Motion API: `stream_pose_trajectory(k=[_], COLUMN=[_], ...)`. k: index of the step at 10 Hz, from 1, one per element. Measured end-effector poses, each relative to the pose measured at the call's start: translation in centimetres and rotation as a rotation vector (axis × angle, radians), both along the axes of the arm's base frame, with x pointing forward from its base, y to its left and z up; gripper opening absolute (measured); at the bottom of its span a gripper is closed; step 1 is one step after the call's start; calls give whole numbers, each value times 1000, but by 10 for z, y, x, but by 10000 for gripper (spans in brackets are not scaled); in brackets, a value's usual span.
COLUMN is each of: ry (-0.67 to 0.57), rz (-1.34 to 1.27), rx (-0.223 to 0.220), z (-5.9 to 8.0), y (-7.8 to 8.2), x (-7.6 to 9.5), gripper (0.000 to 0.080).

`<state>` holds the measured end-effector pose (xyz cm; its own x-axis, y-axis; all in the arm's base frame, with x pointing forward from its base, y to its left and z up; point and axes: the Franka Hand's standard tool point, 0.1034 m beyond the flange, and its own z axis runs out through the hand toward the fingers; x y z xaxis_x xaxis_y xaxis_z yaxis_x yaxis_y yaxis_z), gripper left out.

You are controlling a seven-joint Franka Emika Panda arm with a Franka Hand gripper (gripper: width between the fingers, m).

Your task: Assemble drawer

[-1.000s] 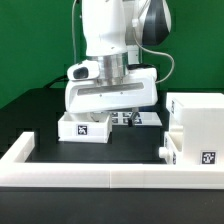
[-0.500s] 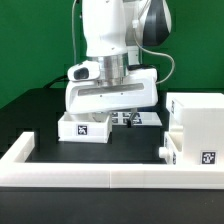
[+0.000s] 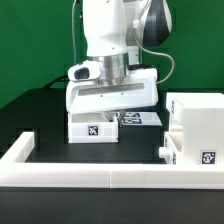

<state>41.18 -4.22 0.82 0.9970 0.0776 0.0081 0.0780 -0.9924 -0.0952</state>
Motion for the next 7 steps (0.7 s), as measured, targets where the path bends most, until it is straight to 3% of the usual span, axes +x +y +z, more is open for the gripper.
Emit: stream_pose_trajectory(k=[4, 5, 7], ry=[-14, -5, -13], rz=[26, 43, 135], rx=[-3, -2, -2], z=[7, 12, 39], y=[9, 14, 29], x=[8, 10, 29], gripper=[46, 45, 45])
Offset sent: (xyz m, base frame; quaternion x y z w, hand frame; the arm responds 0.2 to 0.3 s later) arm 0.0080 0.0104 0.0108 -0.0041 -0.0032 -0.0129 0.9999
